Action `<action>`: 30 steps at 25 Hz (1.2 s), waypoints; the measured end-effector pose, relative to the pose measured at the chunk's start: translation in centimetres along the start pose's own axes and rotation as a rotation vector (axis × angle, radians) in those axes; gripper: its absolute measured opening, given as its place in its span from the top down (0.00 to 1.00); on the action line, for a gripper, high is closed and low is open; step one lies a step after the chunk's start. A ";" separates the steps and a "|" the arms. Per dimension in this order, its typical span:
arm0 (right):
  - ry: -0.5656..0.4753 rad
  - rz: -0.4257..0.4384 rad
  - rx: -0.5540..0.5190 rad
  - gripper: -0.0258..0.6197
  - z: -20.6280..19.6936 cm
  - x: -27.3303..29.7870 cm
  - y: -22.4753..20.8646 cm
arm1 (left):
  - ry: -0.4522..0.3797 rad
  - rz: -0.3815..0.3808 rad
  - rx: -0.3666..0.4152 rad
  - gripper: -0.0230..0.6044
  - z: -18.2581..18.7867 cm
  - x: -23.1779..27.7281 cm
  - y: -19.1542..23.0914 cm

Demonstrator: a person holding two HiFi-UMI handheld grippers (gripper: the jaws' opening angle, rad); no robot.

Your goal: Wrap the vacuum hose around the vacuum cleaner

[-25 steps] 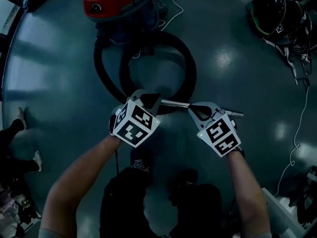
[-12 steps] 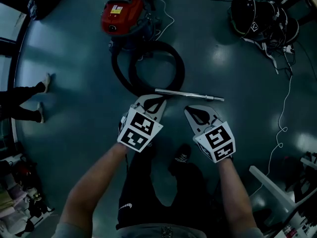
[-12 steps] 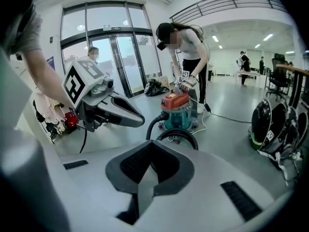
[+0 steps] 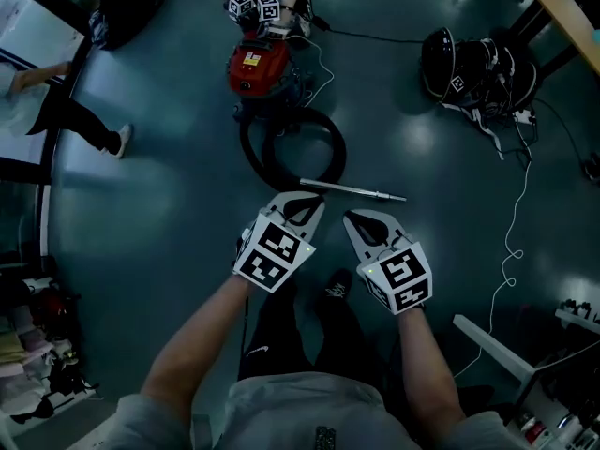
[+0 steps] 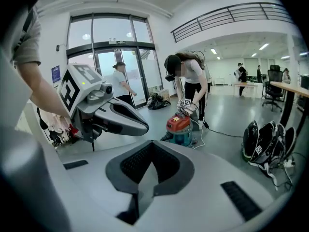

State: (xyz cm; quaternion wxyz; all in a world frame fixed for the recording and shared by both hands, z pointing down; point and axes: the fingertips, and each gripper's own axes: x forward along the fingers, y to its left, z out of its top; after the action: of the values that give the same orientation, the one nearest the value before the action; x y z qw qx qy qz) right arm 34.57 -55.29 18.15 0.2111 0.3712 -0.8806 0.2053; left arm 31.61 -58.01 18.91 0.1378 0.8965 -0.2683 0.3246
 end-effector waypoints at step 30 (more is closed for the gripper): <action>-0.380 -0.318 -0.050 0.96 16.2 -16.0 20.6 | -0.358 -0.167 0.059 0.95 8.2 -26.8 -10.5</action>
State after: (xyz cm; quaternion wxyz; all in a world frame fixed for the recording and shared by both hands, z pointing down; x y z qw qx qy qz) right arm 25.92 -41.38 -7.85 0.0804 0.5319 -0.8398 0.0741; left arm 24.44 -42.41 -5.59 0.0881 0.9626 -0.2039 0.1551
